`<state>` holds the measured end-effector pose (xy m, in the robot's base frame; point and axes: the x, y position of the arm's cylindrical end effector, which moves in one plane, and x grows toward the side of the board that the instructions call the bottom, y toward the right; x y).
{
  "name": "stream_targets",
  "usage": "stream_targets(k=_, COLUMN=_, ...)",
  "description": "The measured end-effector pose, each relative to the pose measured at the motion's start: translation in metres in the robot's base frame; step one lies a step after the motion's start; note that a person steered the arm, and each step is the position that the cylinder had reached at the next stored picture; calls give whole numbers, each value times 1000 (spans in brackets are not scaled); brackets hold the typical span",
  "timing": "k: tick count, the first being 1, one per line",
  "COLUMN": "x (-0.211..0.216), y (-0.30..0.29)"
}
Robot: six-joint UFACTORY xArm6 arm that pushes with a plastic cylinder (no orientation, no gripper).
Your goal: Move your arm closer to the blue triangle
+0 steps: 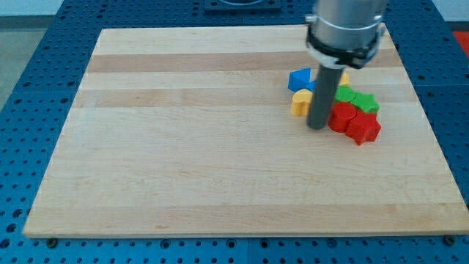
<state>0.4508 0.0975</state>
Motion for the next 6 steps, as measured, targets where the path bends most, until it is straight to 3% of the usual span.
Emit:
stream_targets(k=1, x=-2, y=-86)
stream_targets(k=2, x=-39, y=-99)
stream_targets(k=3, x=-71, y=-59)
stream_targets(k=6, x=-69, y=-22)
